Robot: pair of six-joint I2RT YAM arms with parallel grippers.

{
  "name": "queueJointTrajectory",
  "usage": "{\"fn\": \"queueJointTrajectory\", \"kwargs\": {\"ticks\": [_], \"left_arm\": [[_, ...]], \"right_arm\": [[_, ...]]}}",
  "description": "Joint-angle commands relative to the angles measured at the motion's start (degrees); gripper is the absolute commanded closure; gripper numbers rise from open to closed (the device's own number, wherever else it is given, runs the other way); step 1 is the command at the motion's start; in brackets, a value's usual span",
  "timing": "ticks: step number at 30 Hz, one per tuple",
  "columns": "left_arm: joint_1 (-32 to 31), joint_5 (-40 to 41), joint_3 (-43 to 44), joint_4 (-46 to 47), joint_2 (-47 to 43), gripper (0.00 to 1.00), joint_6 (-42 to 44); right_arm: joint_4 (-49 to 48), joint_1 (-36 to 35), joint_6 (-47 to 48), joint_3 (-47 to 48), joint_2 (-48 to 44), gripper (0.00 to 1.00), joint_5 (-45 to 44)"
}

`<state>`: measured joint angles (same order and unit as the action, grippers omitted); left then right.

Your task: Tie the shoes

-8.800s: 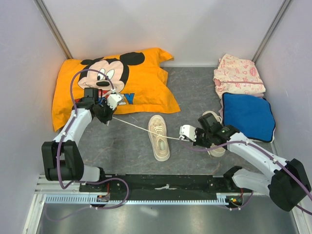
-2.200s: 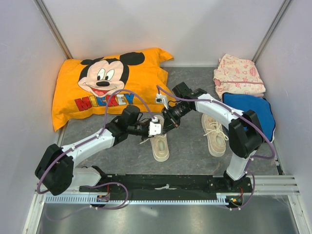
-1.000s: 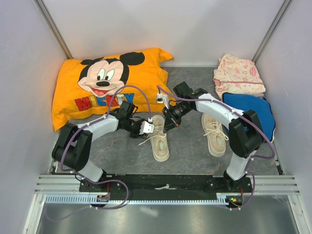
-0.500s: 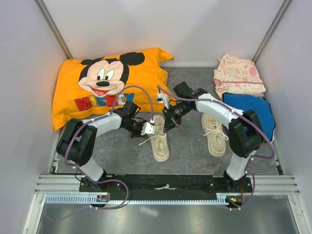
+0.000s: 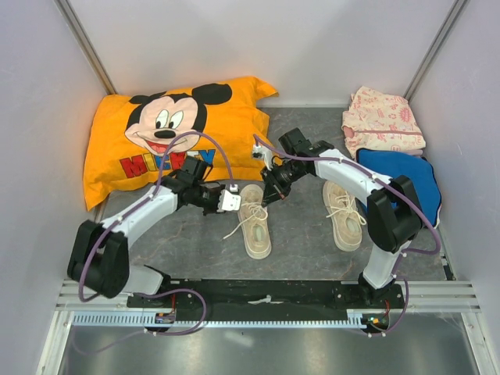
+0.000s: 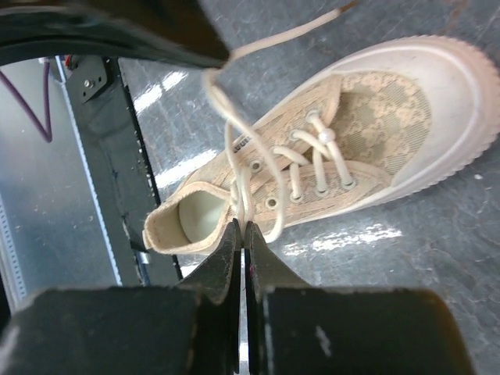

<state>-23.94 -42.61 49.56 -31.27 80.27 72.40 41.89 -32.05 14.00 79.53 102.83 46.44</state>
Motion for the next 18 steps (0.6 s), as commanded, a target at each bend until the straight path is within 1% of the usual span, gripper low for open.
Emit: {"fn": "queueJointTrajectory", "kwargs": {"ticks": [1, 3, 7, 12, 15, 17, 18], "left_arm": [[0.04, -2.13, -2.19, -3.98, -5.03, 0.98, -0.68], [0.04, -1.77, -2.28, -5.20, -6.35, 0.98, -1.56], [-0.57, -3.70, -1.40, -8.80, -8.81, 0.98, -2.44], [-3.29, -4.24, -0.52, -18.81, -11.18, 0.98, 1.16], [-6.81, -3.97, -1.22, -19.27, -13.29, 0.98, 0.73], [-10.93, -3.80, -0.43, -18.75, -13.12, 0.98, -1.81], [-12.25, -3.71, 0.09, -16.48, -12.86, 0.98, -3.57]], "right_arm": [[-3.74, 0.41, -1.34, 1.07, -1.31, 1.00, -1.26], [-3.83, 0.59, -1.43, 1.33, -1.22, 1.00, -1.26], [-4.71, 0.68, -2.04, 1.95, -0.87, 1.00, -1.52], [-5.85, 0.85, -2.66, 1.86, -0.78, 1.00, -1.17], [-6.29, 0.76, -3.10, 1.60, -0.61, 1.00, -0.73], [-6.91, 0.68, -3.45, 1.51, -0.61, 1.00, -0.38], [-7.26, 0.76, -3.63, 1.51, -0.61, 1.00, -0.21]]}}
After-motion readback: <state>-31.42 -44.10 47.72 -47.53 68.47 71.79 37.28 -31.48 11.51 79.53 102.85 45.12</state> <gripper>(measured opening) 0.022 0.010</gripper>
